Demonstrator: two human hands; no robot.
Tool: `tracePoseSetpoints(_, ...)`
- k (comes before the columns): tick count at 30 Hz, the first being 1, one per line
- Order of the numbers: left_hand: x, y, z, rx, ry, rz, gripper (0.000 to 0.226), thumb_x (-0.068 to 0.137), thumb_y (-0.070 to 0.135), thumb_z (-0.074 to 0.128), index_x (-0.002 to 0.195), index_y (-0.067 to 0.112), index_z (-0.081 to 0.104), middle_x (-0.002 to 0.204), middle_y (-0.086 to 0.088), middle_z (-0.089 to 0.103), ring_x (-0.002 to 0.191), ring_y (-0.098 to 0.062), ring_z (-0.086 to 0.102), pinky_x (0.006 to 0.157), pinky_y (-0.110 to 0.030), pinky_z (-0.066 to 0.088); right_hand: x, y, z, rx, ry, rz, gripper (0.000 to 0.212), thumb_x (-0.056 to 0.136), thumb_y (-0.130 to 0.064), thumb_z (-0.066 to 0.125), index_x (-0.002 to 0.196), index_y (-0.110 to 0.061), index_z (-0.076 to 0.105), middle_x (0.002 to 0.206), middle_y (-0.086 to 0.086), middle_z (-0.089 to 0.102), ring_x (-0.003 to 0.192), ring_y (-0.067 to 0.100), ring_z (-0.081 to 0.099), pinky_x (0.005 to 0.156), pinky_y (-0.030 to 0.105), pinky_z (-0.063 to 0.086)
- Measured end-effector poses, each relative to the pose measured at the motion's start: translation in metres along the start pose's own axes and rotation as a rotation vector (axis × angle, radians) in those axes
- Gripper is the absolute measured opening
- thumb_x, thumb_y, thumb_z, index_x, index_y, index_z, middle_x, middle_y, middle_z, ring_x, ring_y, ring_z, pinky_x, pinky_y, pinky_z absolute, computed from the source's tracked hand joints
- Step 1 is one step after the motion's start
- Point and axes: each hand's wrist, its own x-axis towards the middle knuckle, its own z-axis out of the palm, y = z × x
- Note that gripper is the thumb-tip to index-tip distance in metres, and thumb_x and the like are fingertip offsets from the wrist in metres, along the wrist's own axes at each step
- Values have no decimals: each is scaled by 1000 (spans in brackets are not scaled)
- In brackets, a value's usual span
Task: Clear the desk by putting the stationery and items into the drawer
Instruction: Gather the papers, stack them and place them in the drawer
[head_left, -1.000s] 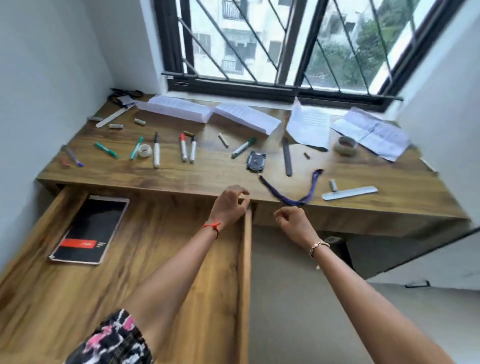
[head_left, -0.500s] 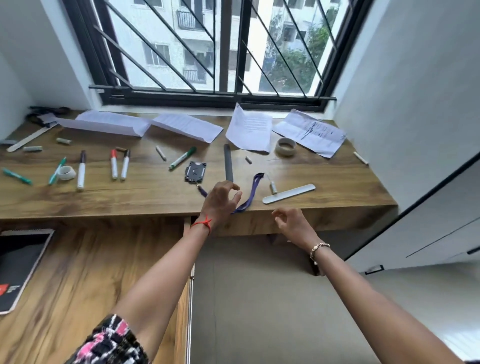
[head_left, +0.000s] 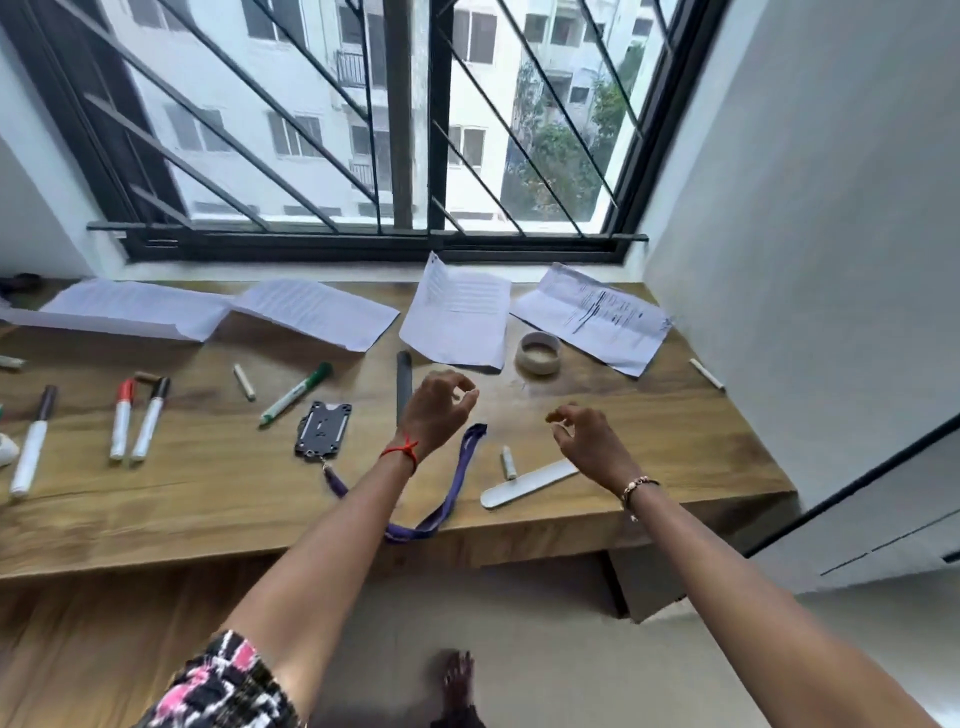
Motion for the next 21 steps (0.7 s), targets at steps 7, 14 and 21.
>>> tracePoseSetpoints(7, 109, 8, 34, -15, -121, 23, 14, 86, 19, 58, 87, 9, 68, 95, -7, 67, 90, -22, 62, 77, -33, 49, 100, 45, -46, 88, 115, 202, 22, 84, -6, 54, 100, 2, 67, 106, 19, 66, 103, 31, 60, 88, 32, 44)
tracePoseSetpoints(14, 178, 17, 75, -20, -212, 64, 17, 87, 25, 58, 89, 11, 67, 98, -5, 66, 97, -20, 57, 78, -35, 49, 147, 105, -67, 192, 197, 461, 29, 87, -10, 54, 111, 6, 58, 115, 24, 61, 110, 34, 55, 90, 33, 43)
tracePoseSetpoints(21, 231, 20, 117, -9, -294, 84, 13, 85, 18, 61, 94, 11, 67, 102, -4, 67, 102, -21, 56, 87, -34, 45, 205, 156, -90, 396, 288, 665, 14, 82, -5, 59, 68, -4, 57, 87, 17, 57, 88, 25, 57, 74, 37, 44)
